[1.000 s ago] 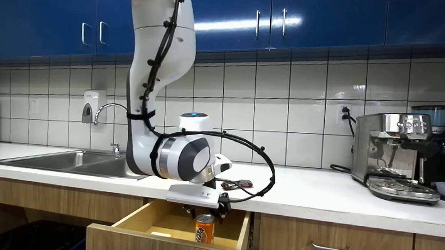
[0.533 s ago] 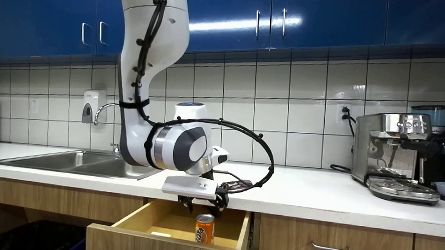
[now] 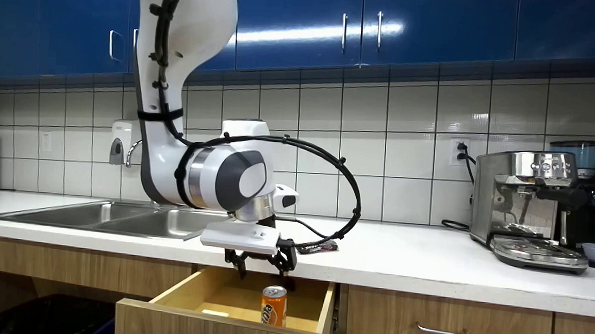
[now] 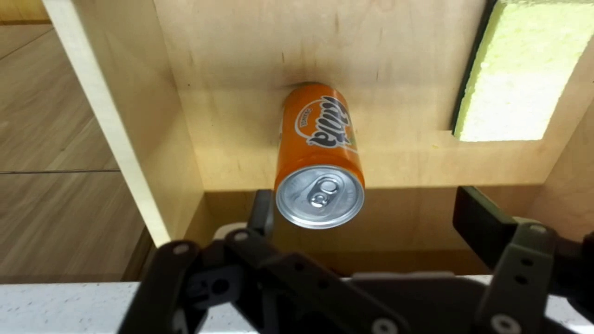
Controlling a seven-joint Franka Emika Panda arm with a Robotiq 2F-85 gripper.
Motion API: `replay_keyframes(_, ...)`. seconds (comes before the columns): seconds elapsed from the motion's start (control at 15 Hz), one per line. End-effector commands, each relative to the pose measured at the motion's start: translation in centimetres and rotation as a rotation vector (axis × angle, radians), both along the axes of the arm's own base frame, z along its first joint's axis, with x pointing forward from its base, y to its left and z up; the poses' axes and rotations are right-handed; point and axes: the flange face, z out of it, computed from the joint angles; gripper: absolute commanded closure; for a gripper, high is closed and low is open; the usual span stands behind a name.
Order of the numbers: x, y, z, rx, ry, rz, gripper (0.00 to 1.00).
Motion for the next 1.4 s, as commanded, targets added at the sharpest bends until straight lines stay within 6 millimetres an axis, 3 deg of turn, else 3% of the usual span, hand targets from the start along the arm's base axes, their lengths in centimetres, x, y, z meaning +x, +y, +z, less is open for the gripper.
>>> replay_keyframes(0.0, -2.1, 0.6, 2.3, -0.004, 0.025, 0.012, 0.00)
replay_keyframes(0.07, -2.4, 0.9, 2.6, -0.005, 0.034, 0.017, 0.00)
replay_keyframes(0.13, -1.0, 0.6, 1.2, 0.005, 0.012, 0.003, 0.00)
replay_keyframes(0.67, -1.1, 0.8, 1.0, 0.008, 0.020, 0.003, 0.00)
replay_keyframes(1.33, -3.3, 2.8, 0.9, 0.024, 0.080, 0.016, 0.00)
